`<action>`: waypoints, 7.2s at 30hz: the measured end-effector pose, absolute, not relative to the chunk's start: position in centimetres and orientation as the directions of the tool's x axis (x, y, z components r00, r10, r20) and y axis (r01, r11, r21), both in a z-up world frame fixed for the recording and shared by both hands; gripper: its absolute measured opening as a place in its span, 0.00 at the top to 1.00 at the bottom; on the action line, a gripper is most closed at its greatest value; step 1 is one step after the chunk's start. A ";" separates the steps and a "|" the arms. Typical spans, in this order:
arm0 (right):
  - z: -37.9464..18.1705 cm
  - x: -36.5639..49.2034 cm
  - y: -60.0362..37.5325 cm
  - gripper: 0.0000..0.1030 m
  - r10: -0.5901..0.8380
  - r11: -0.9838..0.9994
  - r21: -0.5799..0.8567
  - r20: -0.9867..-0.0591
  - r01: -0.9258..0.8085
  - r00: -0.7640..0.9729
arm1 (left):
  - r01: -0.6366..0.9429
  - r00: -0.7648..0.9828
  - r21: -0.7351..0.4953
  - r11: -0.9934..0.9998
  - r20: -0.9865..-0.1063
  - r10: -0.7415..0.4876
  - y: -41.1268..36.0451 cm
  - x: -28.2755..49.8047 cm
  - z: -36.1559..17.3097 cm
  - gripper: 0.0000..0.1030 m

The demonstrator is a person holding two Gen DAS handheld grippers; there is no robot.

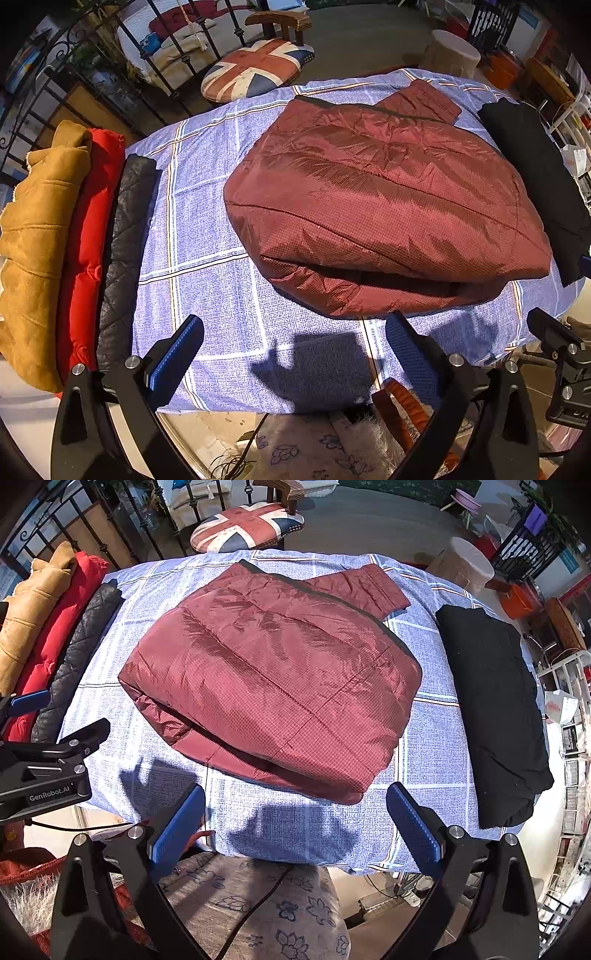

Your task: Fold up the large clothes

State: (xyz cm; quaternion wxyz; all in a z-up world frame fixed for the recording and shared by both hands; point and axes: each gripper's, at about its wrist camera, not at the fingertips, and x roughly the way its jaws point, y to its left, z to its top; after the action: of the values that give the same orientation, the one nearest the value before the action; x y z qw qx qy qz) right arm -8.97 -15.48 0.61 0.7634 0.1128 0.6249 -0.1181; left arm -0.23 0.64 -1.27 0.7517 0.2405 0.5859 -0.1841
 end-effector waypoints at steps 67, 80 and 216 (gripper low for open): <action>-1.6 -0.8 -4.0 0.21 0.619 0.782 0.614 -0.745 -0.107 0.249 | 0.346 0.378 -0.002 0.938 -0.915 -0.141 6.7 13.2 5.9 0.06; -3.9 -6.7 -27.2 0.21 0.257 0.691 0.516 -0.830 0.506 0.495 | 0.603 0.224 -0.035 0.797 -0.952 -0.210 -12.4 18.2 -2.1 0.06; -20.8 -21.8 -20.3 0.26 0.450 0.629 0.423 -0.882 0.652 0.139 | 0.651 0.140 -0.042 0.758 -0.975 -0.174 10.5 11.2 -15.3 0.16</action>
State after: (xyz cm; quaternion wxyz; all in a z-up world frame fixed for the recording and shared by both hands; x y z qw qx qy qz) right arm -21.78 -20.33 -20.75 0.6250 0.4228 0.6512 -0.0808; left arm 11.20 10.48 -15.27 0.7274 0.2018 0.5913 -0.2837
